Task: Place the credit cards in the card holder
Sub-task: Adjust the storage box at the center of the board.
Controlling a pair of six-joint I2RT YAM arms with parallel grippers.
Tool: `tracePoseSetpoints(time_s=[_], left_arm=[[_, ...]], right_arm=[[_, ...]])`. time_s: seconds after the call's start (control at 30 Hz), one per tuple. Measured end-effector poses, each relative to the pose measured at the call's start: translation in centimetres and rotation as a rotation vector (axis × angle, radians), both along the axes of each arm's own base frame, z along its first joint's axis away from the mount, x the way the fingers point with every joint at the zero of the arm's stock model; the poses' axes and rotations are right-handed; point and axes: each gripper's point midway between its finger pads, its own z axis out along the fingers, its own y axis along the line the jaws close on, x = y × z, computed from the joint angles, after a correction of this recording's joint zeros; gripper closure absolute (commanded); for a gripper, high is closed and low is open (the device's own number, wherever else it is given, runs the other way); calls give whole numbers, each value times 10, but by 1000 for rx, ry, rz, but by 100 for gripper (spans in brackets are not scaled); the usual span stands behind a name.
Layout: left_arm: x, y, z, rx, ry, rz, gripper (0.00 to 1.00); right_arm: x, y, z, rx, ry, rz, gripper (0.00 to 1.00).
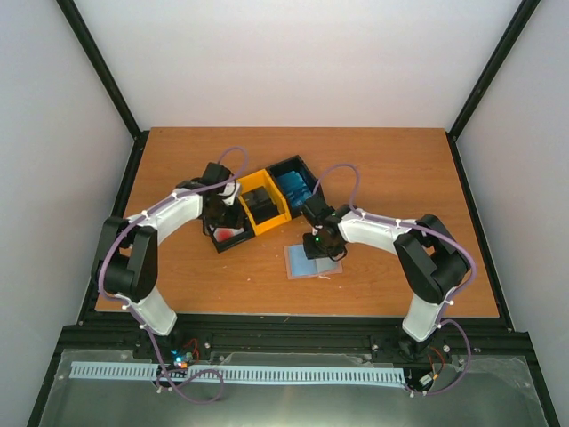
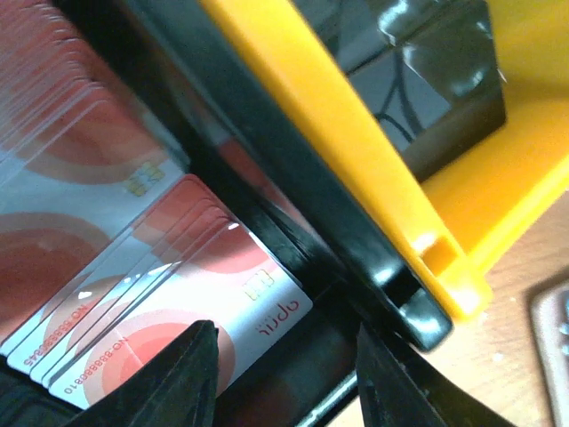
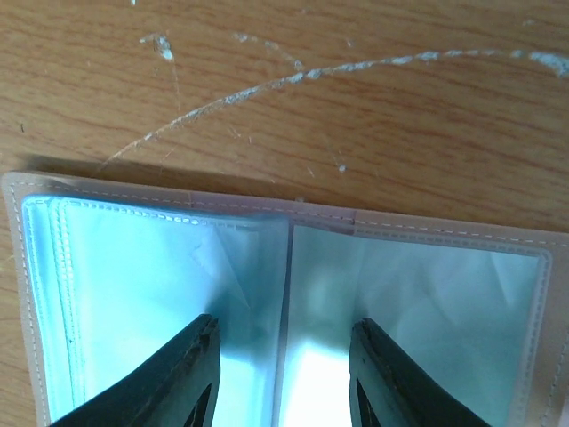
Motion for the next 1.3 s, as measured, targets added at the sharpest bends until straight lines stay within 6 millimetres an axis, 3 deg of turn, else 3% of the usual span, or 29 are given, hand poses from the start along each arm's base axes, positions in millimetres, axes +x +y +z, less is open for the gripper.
tracePoseSetpoints(time_s=[0.23, 0.5, 0.6, 0.83, 0.97, 1.17, 1.3], left_arm=[[-5, -35, -7, -16, 9, -98, 56], [7, -61, -13, -6, 5, -155, 53], [15, -56, -9, 48, -30, -154, 48], [43, -19, 0, 305, -104, -97, 51], [41, -7, -14, 375, -71, -89, 51], [41, -4, -15, 402, -73, -102, 51], [41, -3, -16, 408, -72, -106, 56]], right_arm=[[5, 0, 0, 42, 7, -27, 60], [13, 0, 3, 82, 0, -81, 61], [16, 0, 3, 93, -9, -106, 61], [17, 0, 4, 98, -14, -122, 62], [17, 0, 4, 97, -15, -117, 62], [17, 0, 4, 98, -17, -98, 62], [18, 1, 4, 105, -20, -95, 62]])
